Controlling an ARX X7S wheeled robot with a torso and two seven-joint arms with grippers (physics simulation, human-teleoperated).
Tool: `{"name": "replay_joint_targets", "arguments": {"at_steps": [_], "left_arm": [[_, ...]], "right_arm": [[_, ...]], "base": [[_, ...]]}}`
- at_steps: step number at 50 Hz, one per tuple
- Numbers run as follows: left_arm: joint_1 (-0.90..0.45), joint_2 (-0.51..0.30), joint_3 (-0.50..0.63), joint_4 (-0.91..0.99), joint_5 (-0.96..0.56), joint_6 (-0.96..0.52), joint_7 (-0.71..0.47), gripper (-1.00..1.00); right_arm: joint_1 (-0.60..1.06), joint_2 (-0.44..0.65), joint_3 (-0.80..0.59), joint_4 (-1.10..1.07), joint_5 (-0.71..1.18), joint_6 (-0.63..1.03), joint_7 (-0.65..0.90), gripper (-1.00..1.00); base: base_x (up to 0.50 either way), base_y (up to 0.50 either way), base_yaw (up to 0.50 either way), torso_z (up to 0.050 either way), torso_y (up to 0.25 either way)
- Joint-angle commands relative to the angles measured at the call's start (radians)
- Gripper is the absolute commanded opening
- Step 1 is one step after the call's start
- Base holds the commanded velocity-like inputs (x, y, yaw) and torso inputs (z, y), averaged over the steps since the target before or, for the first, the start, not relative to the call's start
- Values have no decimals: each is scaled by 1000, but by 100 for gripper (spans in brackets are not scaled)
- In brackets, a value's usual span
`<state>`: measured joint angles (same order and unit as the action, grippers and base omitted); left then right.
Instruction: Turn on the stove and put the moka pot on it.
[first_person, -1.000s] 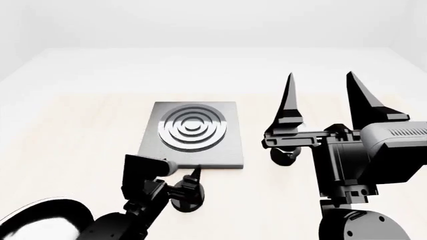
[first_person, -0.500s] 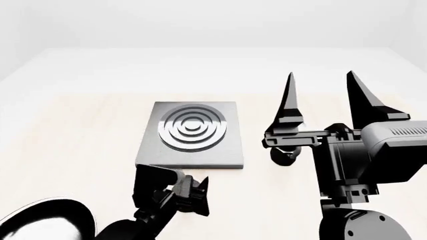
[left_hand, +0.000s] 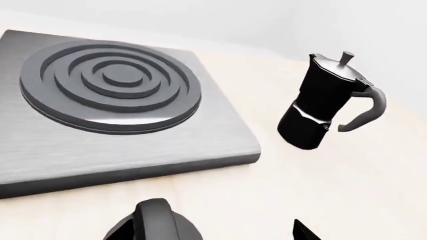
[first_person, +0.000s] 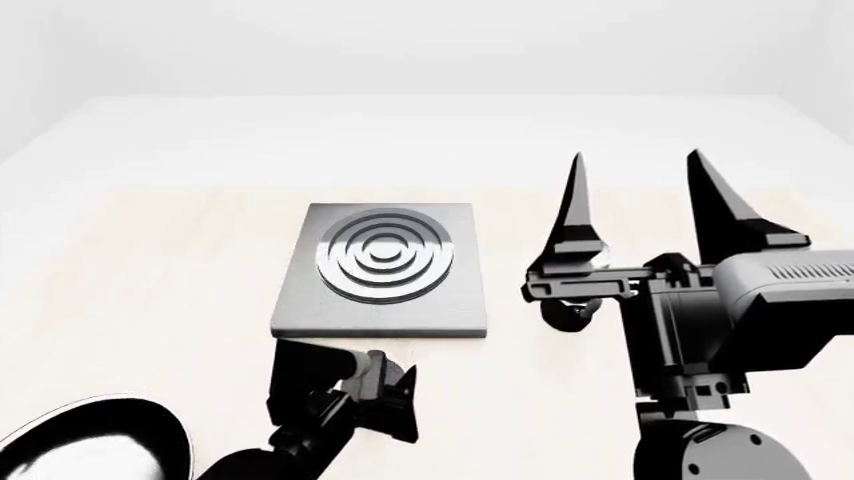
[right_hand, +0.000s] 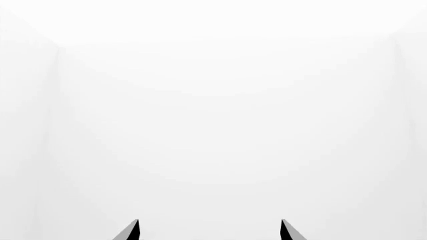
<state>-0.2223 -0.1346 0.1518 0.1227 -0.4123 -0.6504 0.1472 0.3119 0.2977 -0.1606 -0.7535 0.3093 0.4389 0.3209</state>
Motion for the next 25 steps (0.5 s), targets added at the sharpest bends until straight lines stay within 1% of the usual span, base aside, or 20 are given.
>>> {"name": "replay_joint_targets", "arguments": {"at_steps": [1, 11, 25], "left_arm": [[3, -9, 3, -16, -2, 11, -11, 100], [1, -13, 5, -19, -10, 8, -19, 100], [5, -13, 15, -60, -13, 41, -15, 100]], "right_arm": [[-21, 3, -8, 24, -9, -44, -5, 100], [-21, 7, -14, 20, -7, -42, 0, 100], [-16, 14, -14, -5, 5, -26, 10, 100]], "base": [[0, 0, 0, 0, 0], [0, 0, 0, 0, 0], [0, 0, 0, 0, 0]]}}
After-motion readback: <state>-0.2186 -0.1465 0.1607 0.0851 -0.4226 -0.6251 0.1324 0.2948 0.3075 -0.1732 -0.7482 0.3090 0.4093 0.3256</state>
